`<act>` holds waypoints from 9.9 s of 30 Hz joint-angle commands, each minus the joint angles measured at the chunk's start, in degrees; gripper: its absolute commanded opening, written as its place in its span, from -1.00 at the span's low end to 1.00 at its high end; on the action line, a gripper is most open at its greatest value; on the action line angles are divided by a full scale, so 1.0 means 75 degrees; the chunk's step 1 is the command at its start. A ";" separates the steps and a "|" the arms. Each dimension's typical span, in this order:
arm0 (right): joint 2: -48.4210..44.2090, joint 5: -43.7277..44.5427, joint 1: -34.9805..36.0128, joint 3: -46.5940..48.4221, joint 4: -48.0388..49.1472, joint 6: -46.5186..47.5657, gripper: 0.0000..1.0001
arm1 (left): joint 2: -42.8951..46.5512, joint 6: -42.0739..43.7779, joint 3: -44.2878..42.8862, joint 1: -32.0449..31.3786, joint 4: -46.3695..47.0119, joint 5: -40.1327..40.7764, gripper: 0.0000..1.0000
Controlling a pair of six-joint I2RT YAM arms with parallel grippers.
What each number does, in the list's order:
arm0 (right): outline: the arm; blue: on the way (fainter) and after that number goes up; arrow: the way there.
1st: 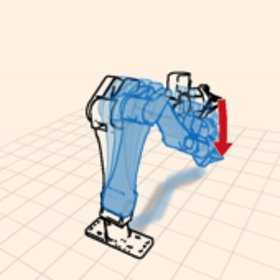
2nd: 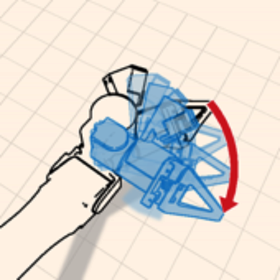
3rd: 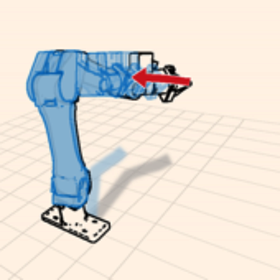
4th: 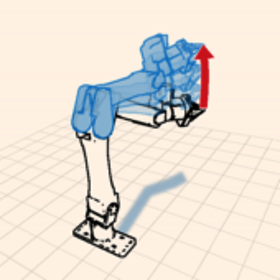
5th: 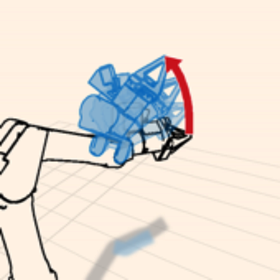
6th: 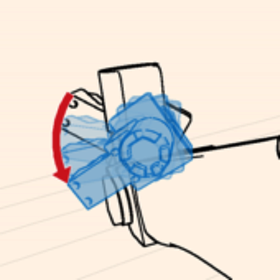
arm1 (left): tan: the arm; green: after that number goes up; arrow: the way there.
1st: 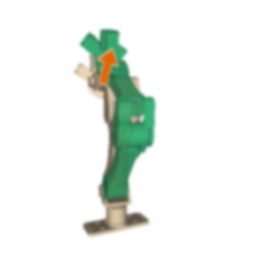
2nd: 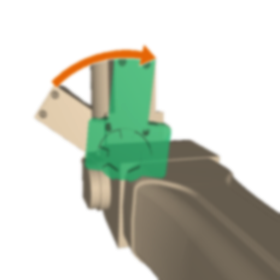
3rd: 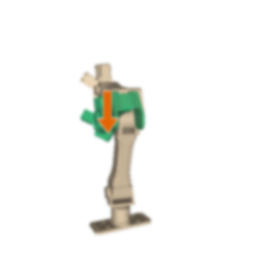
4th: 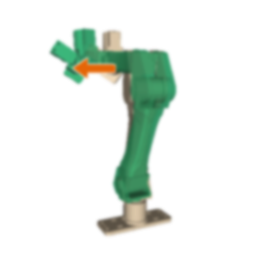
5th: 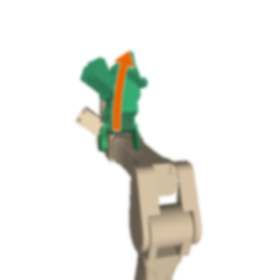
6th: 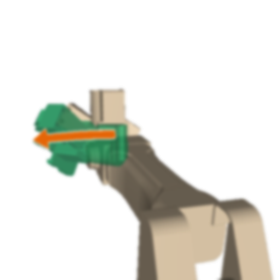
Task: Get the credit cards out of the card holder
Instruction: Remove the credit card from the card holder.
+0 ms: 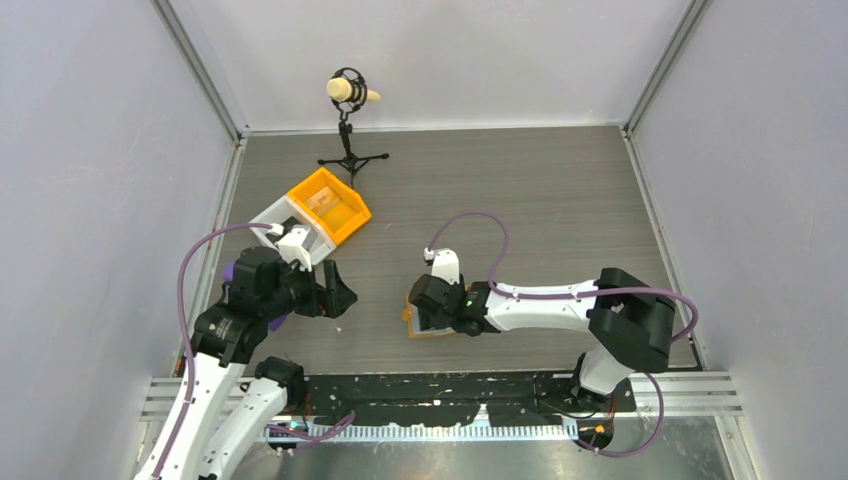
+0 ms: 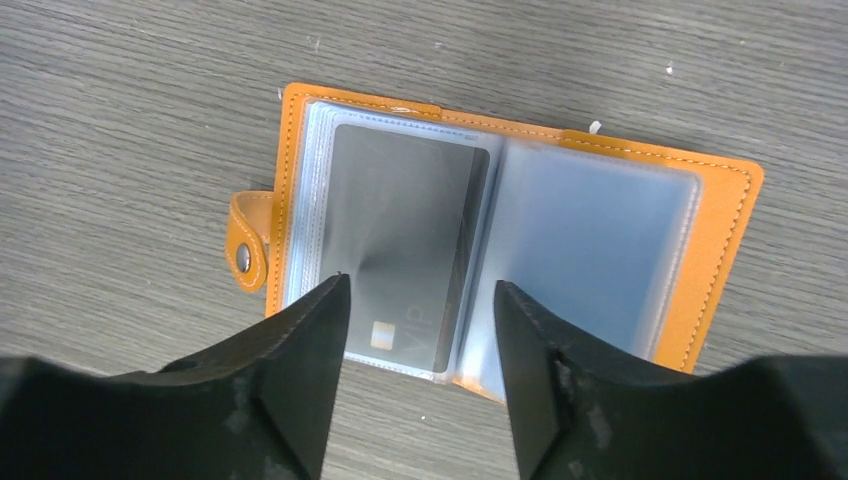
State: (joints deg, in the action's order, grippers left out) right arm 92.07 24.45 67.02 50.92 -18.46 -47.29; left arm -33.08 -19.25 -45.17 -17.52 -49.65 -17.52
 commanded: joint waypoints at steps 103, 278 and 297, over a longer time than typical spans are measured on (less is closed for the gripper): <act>-0.0754 -0.0707 0.0198 -0.0435 0.1581 0.0017 -0.11 | -0.0314 -0.0008 -0.0074 -0.0020 0.0068 0.0119 0.55; -0.2179 -0.4120 -0.2761 -0.4094 0.4023 0.0337 -0.52 | -0.6879 -0.3973 0.1124 -0.4497 0.7254 0.1725 -0.17; -0.3077 -0.3953 -0.2738 -0.3727 0.3112 0.0425 -0.53 | -0.5933 -0.4292 0.1167 -0.4895 0.6369 0.3222 0.01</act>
State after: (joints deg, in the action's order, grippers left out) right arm 74.08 -7.01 46.39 20.40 12.97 -45.43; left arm -80.16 -50.63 -37.04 -54.04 -1.87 3.16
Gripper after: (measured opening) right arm 0.228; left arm 0.503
